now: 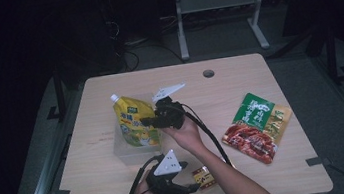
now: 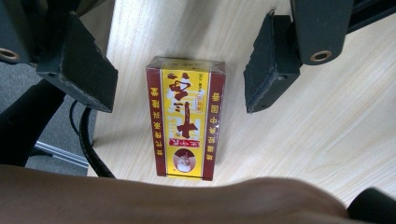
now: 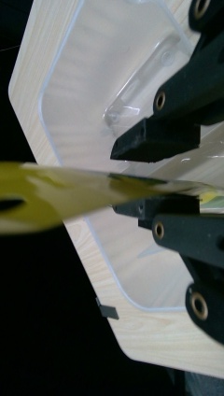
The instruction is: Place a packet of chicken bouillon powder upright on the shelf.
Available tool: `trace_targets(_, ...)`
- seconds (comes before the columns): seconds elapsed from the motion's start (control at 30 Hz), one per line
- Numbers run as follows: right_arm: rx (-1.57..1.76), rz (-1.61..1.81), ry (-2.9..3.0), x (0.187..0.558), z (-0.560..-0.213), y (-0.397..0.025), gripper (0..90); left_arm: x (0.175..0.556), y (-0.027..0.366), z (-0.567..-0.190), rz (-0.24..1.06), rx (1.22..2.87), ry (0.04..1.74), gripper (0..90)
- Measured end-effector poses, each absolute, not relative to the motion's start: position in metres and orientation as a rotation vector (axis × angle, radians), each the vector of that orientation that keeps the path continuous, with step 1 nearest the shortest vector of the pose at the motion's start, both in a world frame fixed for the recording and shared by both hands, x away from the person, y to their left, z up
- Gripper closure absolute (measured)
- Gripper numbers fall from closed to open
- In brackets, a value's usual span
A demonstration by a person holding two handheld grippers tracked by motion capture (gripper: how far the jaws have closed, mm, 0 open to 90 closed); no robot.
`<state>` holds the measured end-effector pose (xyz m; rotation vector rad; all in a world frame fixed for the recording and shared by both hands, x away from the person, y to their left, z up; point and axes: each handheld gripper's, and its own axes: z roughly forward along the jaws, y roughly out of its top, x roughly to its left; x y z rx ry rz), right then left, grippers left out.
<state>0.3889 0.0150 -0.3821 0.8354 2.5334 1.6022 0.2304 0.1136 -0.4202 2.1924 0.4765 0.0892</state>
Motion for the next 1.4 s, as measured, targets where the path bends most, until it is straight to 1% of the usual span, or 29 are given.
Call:
trace_targets(0.47, 0.849, 1.586, 2.567, 0.382, -0.37, -0.022, 51.8, 0.235, 0.111, -0.422, 0.106, 2.204, 0.487, 22.5)
trace_targets(0.8, 0.898, 1.59, 2.573, 0.376, -0.372, -0.046, 46.1, 0.235, 0.108, -0.423, 0.106, 2.209, 0.486, 21.1)
trace_targets(1.27, 0.931, 1.539, 2.58, 0.361, -0.375, -0.08, 41.4, 0.235, 0.102, -0.423, 0.088, 2.205, 0.473, 20.4)
trace_targets(1.4, 0.942, 1.518, 2.583, 0.357, -0.375, -0.089, 40.3, 0.235, 0.1, -0.424, 0.101, 2.218, 0.454, 20.1)
